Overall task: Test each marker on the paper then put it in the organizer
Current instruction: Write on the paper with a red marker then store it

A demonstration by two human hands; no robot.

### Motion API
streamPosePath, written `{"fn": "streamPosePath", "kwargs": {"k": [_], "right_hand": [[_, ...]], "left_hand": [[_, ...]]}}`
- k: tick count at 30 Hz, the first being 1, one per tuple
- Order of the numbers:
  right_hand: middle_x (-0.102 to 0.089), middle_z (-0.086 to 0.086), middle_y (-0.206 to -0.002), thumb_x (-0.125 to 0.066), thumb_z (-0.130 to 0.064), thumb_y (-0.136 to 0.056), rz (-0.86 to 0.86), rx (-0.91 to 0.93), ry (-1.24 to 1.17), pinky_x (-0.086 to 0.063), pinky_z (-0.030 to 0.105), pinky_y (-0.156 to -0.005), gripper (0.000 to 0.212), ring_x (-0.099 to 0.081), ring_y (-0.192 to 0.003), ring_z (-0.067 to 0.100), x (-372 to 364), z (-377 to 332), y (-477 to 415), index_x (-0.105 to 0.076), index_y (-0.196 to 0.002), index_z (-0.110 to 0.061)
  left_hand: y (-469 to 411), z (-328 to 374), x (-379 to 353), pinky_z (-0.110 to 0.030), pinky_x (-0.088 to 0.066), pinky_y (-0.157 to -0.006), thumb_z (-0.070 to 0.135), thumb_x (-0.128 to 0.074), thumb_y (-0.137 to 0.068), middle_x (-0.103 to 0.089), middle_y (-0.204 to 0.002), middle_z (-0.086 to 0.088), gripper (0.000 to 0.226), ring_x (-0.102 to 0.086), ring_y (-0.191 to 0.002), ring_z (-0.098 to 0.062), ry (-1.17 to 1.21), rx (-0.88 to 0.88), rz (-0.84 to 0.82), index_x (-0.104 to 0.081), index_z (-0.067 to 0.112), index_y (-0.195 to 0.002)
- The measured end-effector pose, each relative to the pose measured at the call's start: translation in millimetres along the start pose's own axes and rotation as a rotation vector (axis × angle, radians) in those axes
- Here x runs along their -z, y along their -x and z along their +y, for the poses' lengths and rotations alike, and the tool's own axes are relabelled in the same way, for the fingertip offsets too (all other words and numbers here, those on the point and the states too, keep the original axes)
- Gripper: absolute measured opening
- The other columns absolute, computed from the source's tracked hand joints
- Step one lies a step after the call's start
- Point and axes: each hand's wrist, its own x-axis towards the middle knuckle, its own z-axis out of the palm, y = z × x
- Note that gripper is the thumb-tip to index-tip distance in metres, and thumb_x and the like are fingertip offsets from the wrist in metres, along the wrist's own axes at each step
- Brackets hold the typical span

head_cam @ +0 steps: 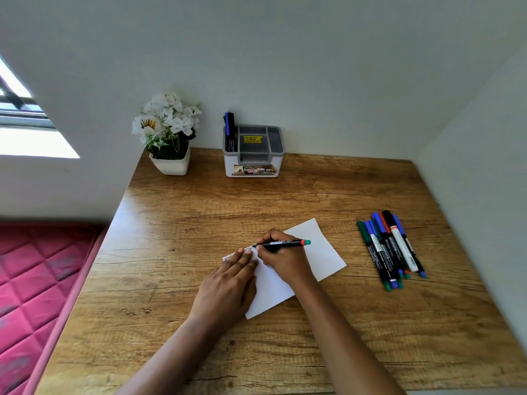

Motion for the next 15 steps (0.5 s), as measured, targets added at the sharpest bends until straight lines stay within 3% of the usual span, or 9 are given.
{"fn": "streamPosePath", "kwargs": {"k": [4,10,15], "right_hand": [[-0.067,-0.012,-0.076,-0.067,-0.011,-0.079,0.001,-0.008,0.013,-0.052,0.024,-0.068,0.005,-0.062,-0.076,0.001,1.6,-1.3,0.3,-0.067,-0.079,-0.016],[-0.067,-0.009,-0.075,-0.068,-0.014,-0.080,0.020,-0.004,0.000,-0.057,0.034,-0.069,0.003,-0.065,-0.075,0.011,-0.8,2.3,-0.2,-0.066,-0.081,-0.015],[-0.065,-0.012,-0.076,-0.068,-0.009,-0.079,-0.009,-0.001,0.006,-0.051,0.022,-0.068,0.007,-0.061,-0.074,-0.001,1.3,-0.3,-0.1,-0.066,-0.079,-0.016]], "left_hand": [[-0.5,0.9,0.9,-0.039,-0.051,-0.093,0.035,-0.040,-0.091,-0.061,-0.128,-0.007,0.046,-0.053,-0.123,-0.023,-0.001,0.003,0.005,-0.065,0.010,-0.121],[0.3,1.2,1.6,-0.038,-0.052,-0.091,0.035,-0.041,-0.090,-0.062,-0.127,-0.006,0.045,-0.055,-0.122,-0.022,-0.003,0.007,0.008,-0.067,0.011,-0.119],[0.0,2.3,2.2,-0.038,-0.052,-0.091,0.035,-0.041,-0.091,-0.062,-0.127,-0.006,0.045,-0.055,-0.122,-0.022,0.000,0.011,0.010,-0.066,0.012,-0.119]]}}
